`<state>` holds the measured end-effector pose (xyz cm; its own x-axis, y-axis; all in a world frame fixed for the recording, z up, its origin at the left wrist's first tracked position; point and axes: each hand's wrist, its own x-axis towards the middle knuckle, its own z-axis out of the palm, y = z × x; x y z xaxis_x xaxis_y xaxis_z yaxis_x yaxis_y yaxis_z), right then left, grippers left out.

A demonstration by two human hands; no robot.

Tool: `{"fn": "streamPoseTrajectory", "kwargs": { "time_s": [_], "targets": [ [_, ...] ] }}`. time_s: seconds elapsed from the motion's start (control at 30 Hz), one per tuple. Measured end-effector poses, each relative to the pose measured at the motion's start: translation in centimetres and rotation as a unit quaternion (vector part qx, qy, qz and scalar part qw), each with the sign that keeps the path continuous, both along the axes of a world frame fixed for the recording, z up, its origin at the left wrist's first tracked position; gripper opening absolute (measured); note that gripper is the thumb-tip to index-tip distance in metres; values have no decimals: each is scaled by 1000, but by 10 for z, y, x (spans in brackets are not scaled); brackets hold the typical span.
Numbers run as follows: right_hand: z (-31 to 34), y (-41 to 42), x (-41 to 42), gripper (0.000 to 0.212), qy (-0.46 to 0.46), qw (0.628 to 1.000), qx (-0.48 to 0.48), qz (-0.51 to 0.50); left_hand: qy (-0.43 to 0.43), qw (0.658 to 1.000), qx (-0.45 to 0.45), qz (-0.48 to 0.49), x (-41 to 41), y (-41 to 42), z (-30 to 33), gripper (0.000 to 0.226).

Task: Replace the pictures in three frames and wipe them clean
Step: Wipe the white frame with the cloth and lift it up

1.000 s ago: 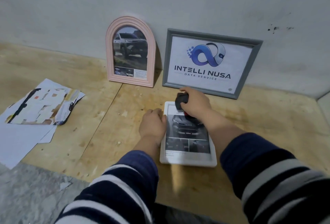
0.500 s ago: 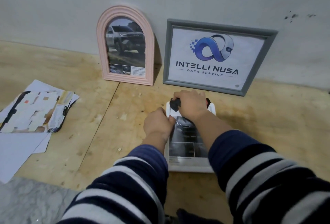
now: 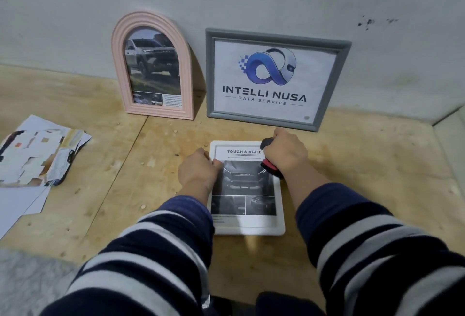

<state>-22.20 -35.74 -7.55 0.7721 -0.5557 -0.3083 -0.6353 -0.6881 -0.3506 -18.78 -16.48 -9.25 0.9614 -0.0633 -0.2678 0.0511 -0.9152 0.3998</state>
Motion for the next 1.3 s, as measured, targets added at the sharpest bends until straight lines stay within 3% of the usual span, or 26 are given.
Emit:
{"fn": "streamPoseTrajectory", "kwargs": {
  "time_s": [0.23,0.43,0.6,0.7,0.83,0.93,1.3],
  "targets": [
    [-8,3,-36,24,37,994,84,-66,15,1000,-6,17,-3,-2,2,29],
    [-19,10,-51,14,-36,984,126,-119,126,975,-151,101,-3,-10,11,45],
    [-18,15,-57,9,-61,977,149,-140,187,942,-257,110,-4,-8,28,31],
    [-13,22,-59,34,-73,988,83,-111,202,917,-318,131,-15,-8,23,28],
    [-2,28,-62,26,-92,991,-87,43,145,906,-368,154,-22,-8,26,24],
    [13,24,-57,28,-88,981,-152,87,75,908,-390,134,-25,-13,33,28],
    [38,63,-58,28,-142,980,-99,93,-120,882,-404,213,1,12,84,24]
  ]
}}
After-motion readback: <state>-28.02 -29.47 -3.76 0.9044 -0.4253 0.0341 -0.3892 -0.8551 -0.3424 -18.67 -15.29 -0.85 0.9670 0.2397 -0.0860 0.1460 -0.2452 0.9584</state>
